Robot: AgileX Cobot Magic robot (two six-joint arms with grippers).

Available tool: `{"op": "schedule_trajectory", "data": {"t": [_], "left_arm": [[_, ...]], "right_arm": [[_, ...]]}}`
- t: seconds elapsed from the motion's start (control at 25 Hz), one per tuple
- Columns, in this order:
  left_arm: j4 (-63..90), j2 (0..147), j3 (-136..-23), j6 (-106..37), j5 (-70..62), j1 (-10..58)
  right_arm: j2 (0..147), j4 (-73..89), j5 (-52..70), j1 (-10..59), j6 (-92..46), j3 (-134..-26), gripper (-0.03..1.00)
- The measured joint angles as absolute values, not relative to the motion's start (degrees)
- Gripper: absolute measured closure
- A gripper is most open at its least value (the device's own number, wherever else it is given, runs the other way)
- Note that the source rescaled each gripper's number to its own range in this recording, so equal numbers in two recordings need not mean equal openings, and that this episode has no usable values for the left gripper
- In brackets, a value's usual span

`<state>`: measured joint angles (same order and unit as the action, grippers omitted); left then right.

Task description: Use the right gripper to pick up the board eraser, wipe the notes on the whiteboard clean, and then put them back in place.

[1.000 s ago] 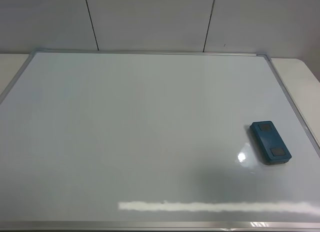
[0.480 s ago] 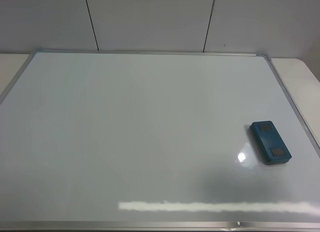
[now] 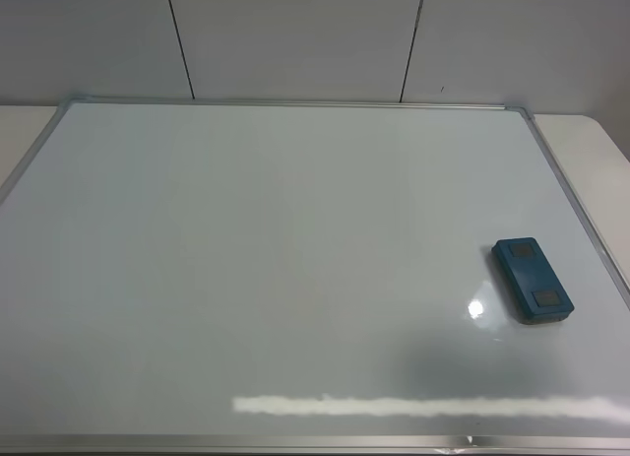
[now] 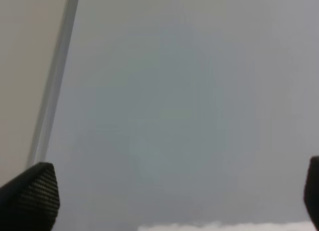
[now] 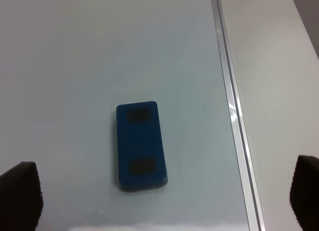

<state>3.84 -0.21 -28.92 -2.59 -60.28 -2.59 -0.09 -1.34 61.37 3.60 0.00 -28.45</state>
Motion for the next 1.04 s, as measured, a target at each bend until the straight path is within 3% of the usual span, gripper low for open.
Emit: {"op": "schedule_trajectory", "data": {"t": [1.04], "left_arm": [[3.84, -0.21, -28.92, -2.59, -60.28, -2.59]], "right_arm": [[-0.09, -1.83, 61.37, 4.71, 0.56, -28.45, -0.03]]}}
